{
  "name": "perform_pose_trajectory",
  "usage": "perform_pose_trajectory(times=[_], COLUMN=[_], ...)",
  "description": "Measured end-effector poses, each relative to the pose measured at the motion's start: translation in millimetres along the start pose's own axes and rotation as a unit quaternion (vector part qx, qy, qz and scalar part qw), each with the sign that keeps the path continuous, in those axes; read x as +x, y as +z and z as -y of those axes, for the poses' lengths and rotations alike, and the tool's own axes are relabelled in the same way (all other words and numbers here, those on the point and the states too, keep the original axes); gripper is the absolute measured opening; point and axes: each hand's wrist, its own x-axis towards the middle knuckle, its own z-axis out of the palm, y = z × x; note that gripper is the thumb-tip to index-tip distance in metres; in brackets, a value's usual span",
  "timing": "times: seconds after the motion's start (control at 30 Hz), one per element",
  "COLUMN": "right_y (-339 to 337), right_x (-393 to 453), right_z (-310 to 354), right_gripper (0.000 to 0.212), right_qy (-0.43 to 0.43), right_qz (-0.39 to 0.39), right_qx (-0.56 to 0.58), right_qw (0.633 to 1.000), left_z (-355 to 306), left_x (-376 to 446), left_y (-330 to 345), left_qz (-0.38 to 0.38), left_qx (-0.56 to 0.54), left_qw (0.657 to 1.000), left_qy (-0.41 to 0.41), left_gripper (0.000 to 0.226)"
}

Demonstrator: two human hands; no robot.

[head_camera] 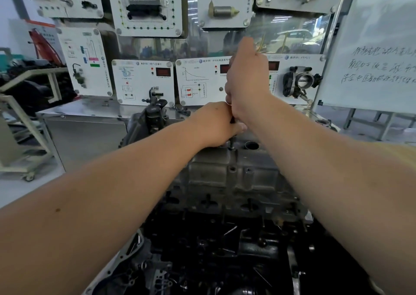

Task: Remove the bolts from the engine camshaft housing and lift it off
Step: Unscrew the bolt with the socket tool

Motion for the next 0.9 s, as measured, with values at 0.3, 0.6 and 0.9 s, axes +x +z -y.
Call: perform_pose_trajectory(times=[0.3, 0.6, 0.9], right_y=[-22, -30, -31], right_x=[6, 28, 16], right_z=[-3, -2, -13], right_gripper=[0.048, 0.049, 0.049], right_qy=[0.041, 0.087, 0.063], right_qz=[0.167, 0.392, 0.362], right_qx=[0.044, 0.078, 0.102], right_qw=[0.984, 0.912, 0.925], left_z=[-15, -19, 12], left_x=[-8, -5, -11], left_y=[16, 13, -14], left_qz=[-0.068, -0.057, 0.080], left_qx=[0.041, 0.006, -0.067], left_qw=[0.994, 0.991, 0.994], left_qy=[-0.077, -0.121, 0.024], left_gripper=[0.043, 0.039, 0.022])
